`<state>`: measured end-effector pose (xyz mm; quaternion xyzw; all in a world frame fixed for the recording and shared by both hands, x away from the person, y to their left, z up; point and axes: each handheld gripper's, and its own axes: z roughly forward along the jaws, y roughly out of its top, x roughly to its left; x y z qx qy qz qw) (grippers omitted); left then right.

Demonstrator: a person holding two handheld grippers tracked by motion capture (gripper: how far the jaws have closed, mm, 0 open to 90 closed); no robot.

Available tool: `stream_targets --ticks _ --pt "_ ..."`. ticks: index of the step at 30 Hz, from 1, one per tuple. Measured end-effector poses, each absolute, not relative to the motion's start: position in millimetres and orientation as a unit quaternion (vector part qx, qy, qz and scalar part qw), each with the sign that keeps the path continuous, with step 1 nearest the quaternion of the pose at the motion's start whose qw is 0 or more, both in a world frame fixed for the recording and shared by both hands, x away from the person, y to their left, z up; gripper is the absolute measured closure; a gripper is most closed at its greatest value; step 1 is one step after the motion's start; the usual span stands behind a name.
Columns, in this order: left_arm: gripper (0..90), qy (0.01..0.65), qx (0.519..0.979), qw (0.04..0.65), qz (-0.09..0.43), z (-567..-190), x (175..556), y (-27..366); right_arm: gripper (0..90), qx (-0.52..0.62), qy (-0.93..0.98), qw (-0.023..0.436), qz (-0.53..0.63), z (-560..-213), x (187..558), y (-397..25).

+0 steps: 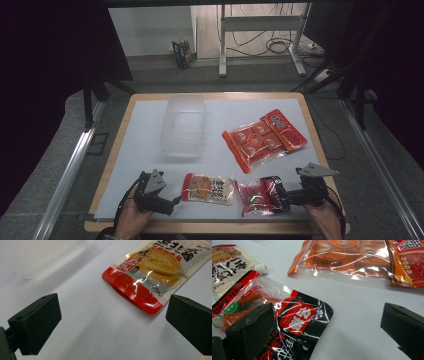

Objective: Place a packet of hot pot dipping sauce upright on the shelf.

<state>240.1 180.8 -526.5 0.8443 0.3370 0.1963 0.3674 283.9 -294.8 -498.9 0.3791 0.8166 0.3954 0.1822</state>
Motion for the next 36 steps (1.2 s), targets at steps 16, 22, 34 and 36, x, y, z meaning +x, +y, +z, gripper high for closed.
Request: stream_targets --ticks 16,22,34,36 --pt "0.0 0.340 0.842 0.370 0.198 -527 240 183 0.0 0.406 0.810 0.195 0.376 -498 300 -301" --pt "0.0 0.340 0.842 0.370 0.197 -527 241 183 0.0 0.418 0.803 0.203 0.374 -498 307 -303" --pt "0.1 0.332 0.840 0.377 0.204 -524 239 181 1.3 0.428 0.797 0.219 0.365 -500 313 -306" --pt "0.0 0.330 0.842 0.373 0.206 -525 238 181 3.9 0.429 0.799 0.223 0.357 -500 314 -306"
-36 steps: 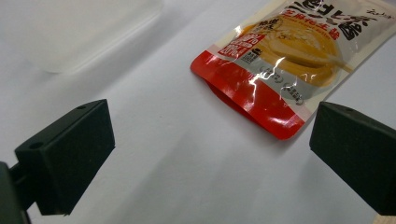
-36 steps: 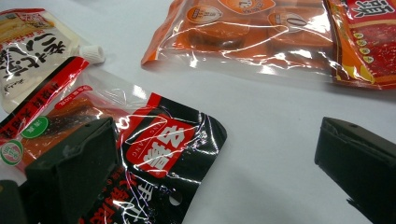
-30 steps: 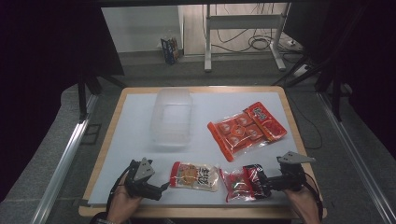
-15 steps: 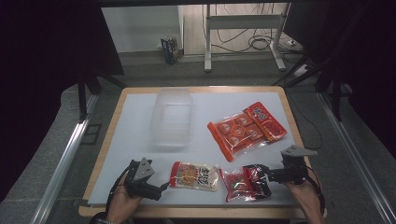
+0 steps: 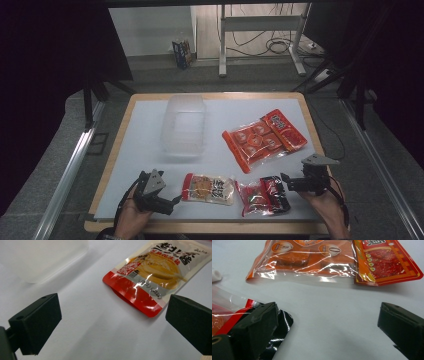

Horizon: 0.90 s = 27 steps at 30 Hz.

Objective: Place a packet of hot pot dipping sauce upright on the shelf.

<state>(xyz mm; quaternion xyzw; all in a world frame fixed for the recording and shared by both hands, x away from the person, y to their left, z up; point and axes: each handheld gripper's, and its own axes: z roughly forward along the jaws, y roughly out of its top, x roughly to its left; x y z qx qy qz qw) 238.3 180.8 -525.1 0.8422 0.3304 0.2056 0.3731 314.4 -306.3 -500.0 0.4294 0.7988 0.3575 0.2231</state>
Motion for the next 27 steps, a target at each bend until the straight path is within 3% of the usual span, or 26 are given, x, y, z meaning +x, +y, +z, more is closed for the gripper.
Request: stream_targets --ticks 14,27 --pt "0.0 0.328 0.846 0.367 0.206 -527 237 180 15.6 0.459 0.797 0.233 0.317 -499 340 -318" --pt "0.0 0.324 0.849 0.360 0.209 -528 237 178 16.2 0.467 0.798 0.219 0.312 -501 362 -332"
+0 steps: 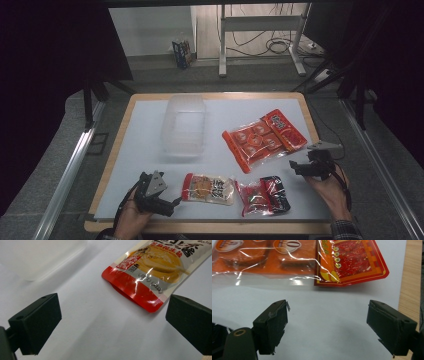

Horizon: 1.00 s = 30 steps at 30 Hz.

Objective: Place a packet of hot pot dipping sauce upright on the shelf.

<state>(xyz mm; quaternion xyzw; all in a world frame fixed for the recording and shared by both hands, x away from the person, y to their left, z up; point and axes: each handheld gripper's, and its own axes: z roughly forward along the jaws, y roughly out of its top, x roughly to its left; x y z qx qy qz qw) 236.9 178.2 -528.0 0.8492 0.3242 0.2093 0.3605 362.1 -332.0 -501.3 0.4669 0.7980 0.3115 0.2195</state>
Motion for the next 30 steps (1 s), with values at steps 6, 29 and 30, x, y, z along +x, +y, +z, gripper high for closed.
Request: stream_targets --ticks 6,29,30 --pt "0.0 0.318 0.853 0.356 0.210 -529 236 177 15.2 0.478 0.796 0.204 0.310 -507 374 -337" --pt "0.0 0.308 0.859 0.344 0.219 -529 235 175 10.4 0.484 0.798 0.162 0.321 -513 420 -346" --pt "0.0 0.308 0.860 0.343 0.220 -530 235 174 10.8 0.478 0.799 0.160 0.328 -511 422 -346"
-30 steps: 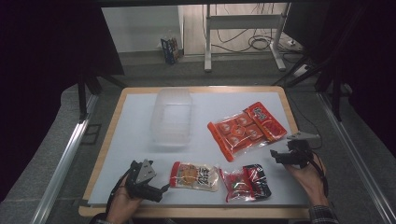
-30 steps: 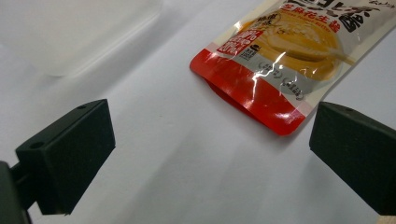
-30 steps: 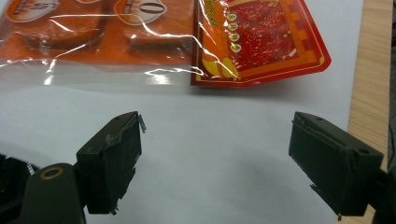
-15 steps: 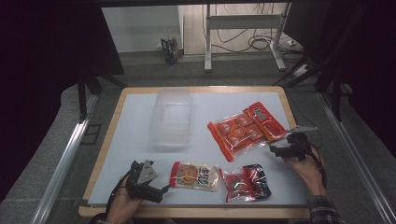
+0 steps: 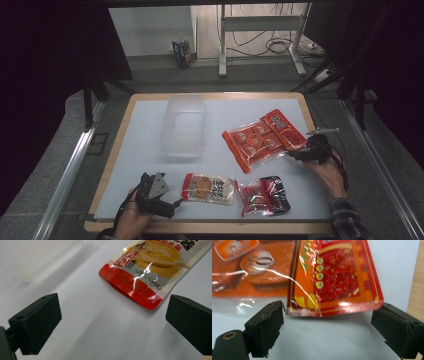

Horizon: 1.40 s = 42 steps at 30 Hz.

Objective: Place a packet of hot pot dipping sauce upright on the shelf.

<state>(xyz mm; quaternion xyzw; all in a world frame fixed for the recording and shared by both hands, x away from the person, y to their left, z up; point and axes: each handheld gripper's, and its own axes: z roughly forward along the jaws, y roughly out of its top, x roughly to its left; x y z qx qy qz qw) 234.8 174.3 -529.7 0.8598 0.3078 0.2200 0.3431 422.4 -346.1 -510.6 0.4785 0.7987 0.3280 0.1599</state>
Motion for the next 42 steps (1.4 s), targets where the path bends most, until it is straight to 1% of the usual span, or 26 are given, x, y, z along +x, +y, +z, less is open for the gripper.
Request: stream_targets --ticks 2,3,4,5,6,7,8,10,11,12,17,24,27,30,32,35,37,39,41,42 --pt "0.0 0.308 0.860 0.343 0.220 -530 235 174 11.4 0.476 0.799 0.156 0.333 -509 424 -346" --pt "0.0 0.306 0.861 0.341 0.221 -530 235 174 13.7 0.472 0.799 0.154 0.340 -507 426 -346" --pt "0.0 0.306 0.861 0.341 0.221 -530 235 174 13.7 0.472 0.799 0.154 0.340 -507 426 -346" --pt "0.0 0.306 0.861 0.340 0.221 -530 234 173 18.5 0.470 0.801 0.147 0.342 -504 427 -344" --pt "0.0 0.306 0.861 0.340 0.221 -530 234 173 18.5 0.470 0.801 0.147 0.342 -504 427 -344" --pt "0.0 0.305 0.862 0.340 0.221 -530 234 173 26.8 0.467 0.804 0.145 0.338 -501 430 -342" --pt "0.0 0.305 0.862 0.339 0.221 -530 234 173 26.8 0.467 0.804 0.145 0.338 -501 430 -342" --pt "0.0 0.303 0.863 0.337 0.221 -531 234 173 32.5 0.466 0.806 0.142 0.335 -499 433 -339" --pt "0.0 0.302 0.864 0.336 0.221 -531 234 172 36.6 0.464 0.807 0.141 0.336 -498 435 -338" --pt "0.0 0.301 0.865 0.336 0.221 -531 234 172 42.7 0.461 0.807 0.144 0.340 -495 438 -335" --pt "0.0 0.299 0.866 0.333 0.222 -531 234 172 50.2 0.465 0.809 0.137 0.333 -492 449 -329" --pt "0.0 0.297 0.868 0.330 0.221 -532 234 171 53.0 0.456 0.819 0.143 0.317 -489 466 -320" --pt "0.1 0.296 0.869 0.329 0.221 -532 234 171 55.5 0.446 0.826 0.143 0.313 -488 470 -317" --pt "0.1 0.295 0.869 0.328 0.222 -532 234 170 61.1 0.433 0.838 0.133 0.305 -487 473 -312" --pt "0.1 0.295 0.870 0.327 0.220 -533 234 170 61.1 0.425 0.845 0.143 0.292 -486 474 -308" --pt "0.2 0.291 0.872 0.324 0.222 -533 233 169 56.6 0.421 0.846 0.156 0.288 -487 484 -307" --pt "0.2 0.290 0.873 0.323 0.222 -533 233 168 56.4 0.420 0.845 0.157 0.290 -488 490 -304" --pt "0.2 0.290 0.874 0.322 0.222 -533 233 168 56.6 0.421 0.845 0.155 0.291 -489 494 -302" --pt "0.2 0.290 0.874 0.322 0.222 -534 233 168 61.0 0.417 0.850 0.156 0.282 -494 503 -296" --pt "0.2 0.290 0.874 0.322 0.222 -534 233 168 61.0 0.417 0.850 0.156 0.282 -494 503 -296"
